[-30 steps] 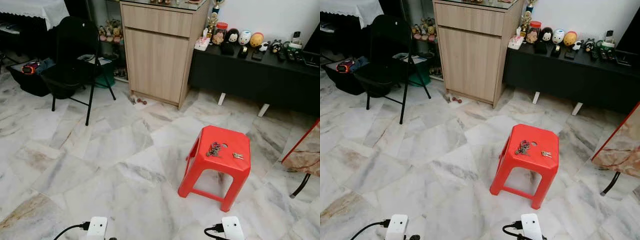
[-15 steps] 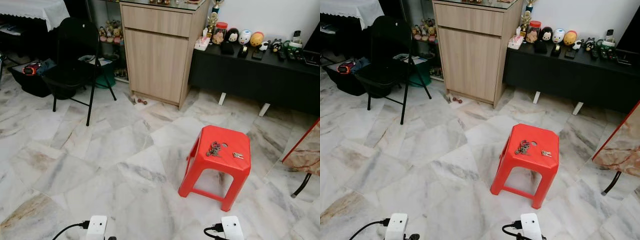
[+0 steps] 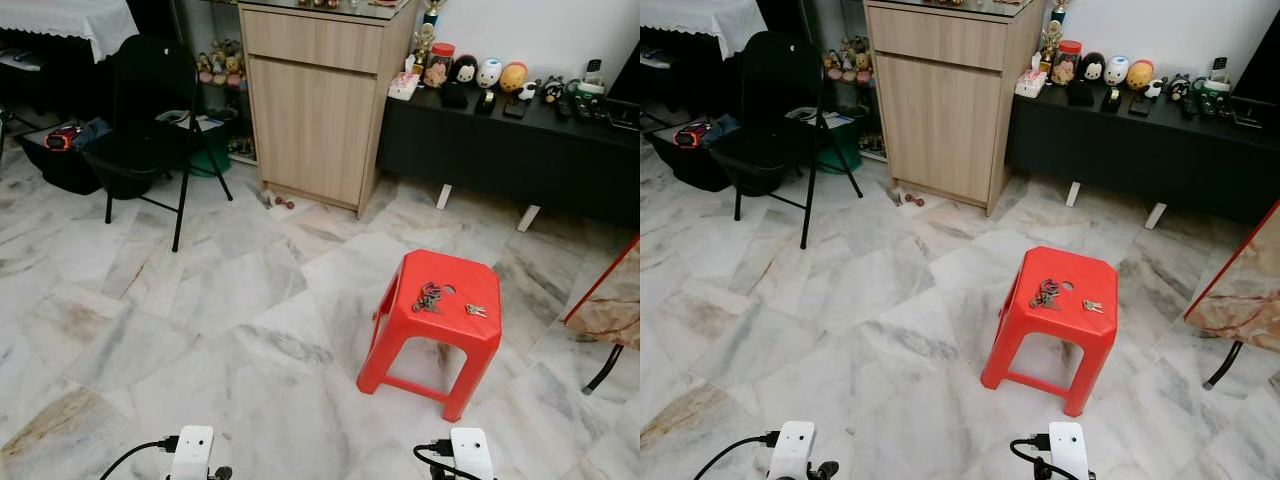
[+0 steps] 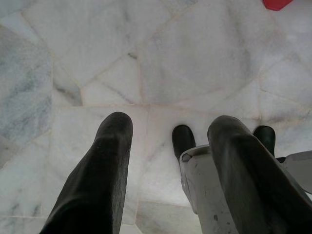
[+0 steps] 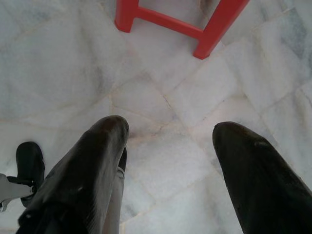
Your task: Hang keys on a hook
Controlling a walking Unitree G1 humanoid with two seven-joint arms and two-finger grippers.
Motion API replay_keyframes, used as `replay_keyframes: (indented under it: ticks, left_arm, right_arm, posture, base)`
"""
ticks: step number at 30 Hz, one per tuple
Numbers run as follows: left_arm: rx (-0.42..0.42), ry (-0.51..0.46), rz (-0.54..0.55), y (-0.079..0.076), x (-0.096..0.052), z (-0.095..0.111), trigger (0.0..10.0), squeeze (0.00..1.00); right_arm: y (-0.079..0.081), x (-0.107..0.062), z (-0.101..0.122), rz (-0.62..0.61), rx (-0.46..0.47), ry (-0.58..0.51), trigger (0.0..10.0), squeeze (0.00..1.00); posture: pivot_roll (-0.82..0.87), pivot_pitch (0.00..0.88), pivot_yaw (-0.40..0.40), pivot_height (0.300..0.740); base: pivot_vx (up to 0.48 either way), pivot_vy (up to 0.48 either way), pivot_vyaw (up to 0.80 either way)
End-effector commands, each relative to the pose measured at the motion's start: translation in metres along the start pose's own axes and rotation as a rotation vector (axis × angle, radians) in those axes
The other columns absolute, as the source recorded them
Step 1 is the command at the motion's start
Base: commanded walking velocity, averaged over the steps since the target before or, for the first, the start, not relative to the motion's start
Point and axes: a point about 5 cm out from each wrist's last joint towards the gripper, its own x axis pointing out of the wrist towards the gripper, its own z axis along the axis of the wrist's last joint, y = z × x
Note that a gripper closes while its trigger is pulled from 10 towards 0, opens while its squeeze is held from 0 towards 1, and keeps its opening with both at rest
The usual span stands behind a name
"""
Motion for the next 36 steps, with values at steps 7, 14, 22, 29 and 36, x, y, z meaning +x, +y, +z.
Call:
replay_keyframes:
  ticks: [7,14,22,29,36]
  left_arm:
    - [-0.008,0.002,0.008,-0.0005,0.0007,0.0023,10.0,0.00]
    - [0.000,0.010,0.009,-0.0011,0.0007,0.0011,10.0,0.00]
    - [-0.002,0.010,0.012,-0.0014,0.0006,0.0007,10.0,0.00]
    - [0.002,0.012,0.013,-0.0010,0.0004,0.0000,10.0,0.00]
    - [0.002,0.014,0.015,-0.0006,0.0001,-0.0012,10.0,0.00]
  right_arm:
    - [-0.0003,0.0004,0.0036,-0.010,0.036,-0.019,10.0,0.00]
    - [-0.0003,0.0003,0.0036,-0.010,0.038,-0.023,10.0,0.00]
    - [-0.0010,0.0004,0.0040,-0.015,0.024,-0.024,10.0,0.00]
    - [-0.0007,0.0002,0.0045,-0.014,0.020,-0.033,10.0,0.00]
    - [-0.0004,0.0001,0.0036,-0.012,0.014,-0.031,10.0,0.00]
  posture:
    - [0.04,0.000,-0.045,0.740]
    - [0.04,0.000,-0.046,0.740]
    - [0.04,0.000,-0.049,0.740]
    - [0.04,0.000,-0.047,0.740]
    - [0.04,0.000,-0.047,0.740]
  base:
    - [0.262,0.000,0.00]
    - [0.265,0.000,0.00]
    - [0.266,0.000,-0.62]
    - [0.265,0.000,0.00]
    - [0.264,0.000,0.00]
